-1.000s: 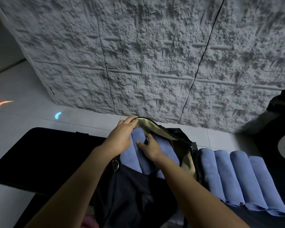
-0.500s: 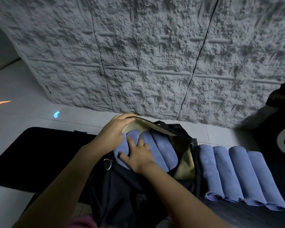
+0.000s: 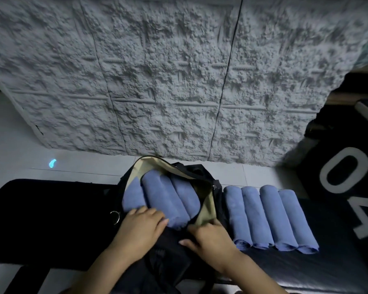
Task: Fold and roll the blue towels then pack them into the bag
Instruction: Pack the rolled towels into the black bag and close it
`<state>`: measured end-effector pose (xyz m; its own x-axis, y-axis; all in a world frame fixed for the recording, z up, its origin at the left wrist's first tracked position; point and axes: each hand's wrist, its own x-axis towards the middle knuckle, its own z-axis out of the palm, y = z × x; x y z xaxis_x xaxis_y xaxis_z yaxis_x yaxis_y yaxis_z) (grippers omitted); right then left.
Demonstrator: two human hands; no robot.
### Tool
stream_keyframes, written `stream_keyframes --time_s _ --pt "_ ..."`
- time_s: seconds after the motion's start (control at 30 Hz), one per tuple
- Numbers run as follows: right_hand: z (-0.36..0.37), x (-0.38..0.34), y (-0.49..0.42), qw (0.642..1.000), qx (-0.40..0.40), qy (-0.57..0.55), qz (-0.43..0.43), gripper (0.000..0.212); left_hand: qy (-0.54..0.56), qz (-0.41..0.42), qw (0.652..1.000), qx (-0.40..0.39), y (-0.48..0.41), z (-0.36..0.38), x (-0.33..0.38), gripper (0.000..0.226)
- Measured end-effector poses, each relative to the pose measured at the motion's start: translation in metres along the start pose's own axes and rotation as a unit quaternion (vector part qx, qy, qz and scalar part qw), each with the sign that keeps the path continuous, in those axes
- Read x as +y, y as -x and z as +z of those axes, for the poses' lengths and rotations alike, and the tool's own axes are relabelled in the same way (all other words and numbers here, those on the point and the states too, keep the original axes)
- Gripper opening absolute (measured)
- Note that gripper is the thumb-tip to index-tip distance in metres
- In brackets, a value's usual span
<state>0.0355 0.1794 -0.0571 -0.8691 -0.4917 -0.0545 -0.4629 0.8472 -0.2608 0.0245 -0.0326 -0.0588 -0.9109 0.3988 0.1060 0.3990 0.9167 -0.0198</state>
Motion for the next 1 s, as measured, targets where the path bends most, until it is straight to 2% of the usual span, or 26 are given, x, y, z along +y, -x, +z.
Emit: stream_keyframes --time_s 0.1,0.23,0.33,0.43,0.47,0.53,0.6,0.63,0.83,0.97,1.0 --pt "-0.006 0.015 0.016 0.994 0.005 -0.100 -0.054 0.041 -0.038 -0.031 0.997 0.053 0.000 -0.009 0.007 0.050" --pt "-0.006 0.028 0.026 0.977 0.070 -0.198 -0.045 0.036 0.022 -0.027 0.998 0.052 -0.007 -0.007 0.020 0.036" --pt "-0.014 0.046 0.024 0.960 0.169 -0.224 0.025 0.022 0.004 0.010 1.000 0.014 -0.011 -0.001 0.022 0.045" --pt "-0.014 0.080 0.023 0.947 0.218 -0.175 0.157 0.017 -0.004 -0.022 1.000 -0.006 -0.011 0.006 0.018 0.043" --pt "-0.016 0.089 0.022 0.942 0.212 -0.157 0.208 0.019 -0.004 -0.037 0.999 -0.003 -0.012 0.006 0.018 0.036" --pt "-0.012 0.107 0.019 0.933 0.146 -0.129 0.303 0.025 -0.003 -0.062 0.998 0.010 -0.014 0.010 0.018 0.026" --pt "-0.002 0.114 0.013 0.932 0.058 -0.073 0.349 0.032 0.001 -0.068 0.998 0.004 -0.015 0.015 0.020 0.037" --pt "0.005 0.116 0.009 0.927 0.041 -0.070 0.366 0.032 0.007 -0.073 0.997 0.005 -0.016 0.016 0.022 0.039" --pt "0.026 0.103 -0.014 0.906 0.010 -0.088 0.414 0.039 0.035 -0.086 0.996 0.010 -0.016 0.012 0.023 0.031" --pt "0.039 0.095 -0.023 0.887 0.015 -0.143 0.438 0.037 0.033 -0.075 0.996 0.043 -0.023 0.009 0.017 0.008" --pt "0.041 0.095 -0.024 0.882 0.015 -0.168 0.439 0.036 0.033 -0.078 0.996 0.033 -0.026 0.008 0.014 0.020"
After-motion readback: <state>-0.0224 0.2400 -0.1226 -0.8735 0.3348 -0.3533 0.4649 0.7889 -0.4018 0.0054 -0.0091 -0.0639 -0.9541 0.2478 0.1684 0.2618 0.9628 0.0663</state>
